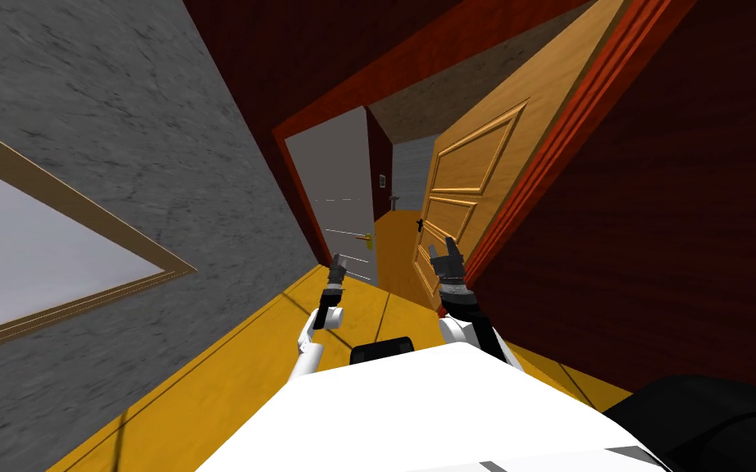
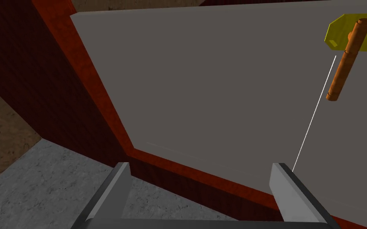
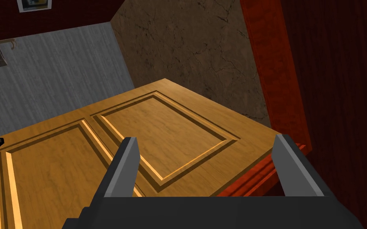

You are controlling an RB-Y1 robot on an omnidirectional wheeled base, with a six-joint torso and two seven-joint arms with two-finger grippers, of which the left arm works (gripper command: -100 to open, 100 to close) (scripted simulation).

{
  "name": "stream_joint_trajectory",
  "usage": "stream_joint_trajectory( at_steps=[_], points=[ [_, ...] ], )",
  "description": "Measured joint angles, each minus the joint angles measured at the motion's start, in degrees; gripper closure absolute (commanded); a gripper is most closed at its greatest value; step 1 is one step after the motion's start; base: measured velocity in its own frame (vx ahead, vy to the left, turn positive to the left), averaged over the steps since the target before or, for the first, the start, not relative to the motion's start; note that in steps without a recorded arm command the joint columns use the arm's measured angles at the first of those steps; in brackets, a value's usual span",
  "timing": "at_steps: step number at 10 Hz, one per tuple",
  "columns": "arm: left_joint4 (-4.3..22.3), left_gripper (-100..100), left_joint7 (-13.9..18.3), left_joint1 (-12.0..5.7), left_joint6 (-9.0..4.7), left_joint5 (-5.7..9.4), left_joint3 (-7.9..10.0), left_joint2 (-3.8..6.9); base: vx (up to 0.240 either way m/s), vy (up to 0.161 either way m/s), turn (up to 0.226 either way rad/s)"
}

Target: Push the door open

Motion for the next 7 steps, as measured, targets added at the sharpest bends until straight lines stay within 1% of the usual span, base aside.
stream_joint_trajectory(
  at_steps=[2, 3, 4, 5, 7],
  points=[
    [3.8, -100, -0.1, -2.23, 0.18, -0.21, -0.48, -0.32, 0.081, 0.100, -0.070],
    [5.5, -100, 0.0, -3.29, 0.38, -0.24, -0.66, -0.23, 0.106, 0.076, -0.067],
    [6.7, -100, 0.1, -4.21, 0.90, -0.28, -0.89, -0.15, 0.088, 0.092, -0.055],
    [8.4, -100, 0.0, -5.27, 1.18, -0.40, -1.15, -0.37, 0.087, 0.103, -0.056],
    [12.0, -100, 0.1, -7.12, 1.22, -0.50, -1.61, -0.35, 0.081, 0.079, -0.070]
  ],
)
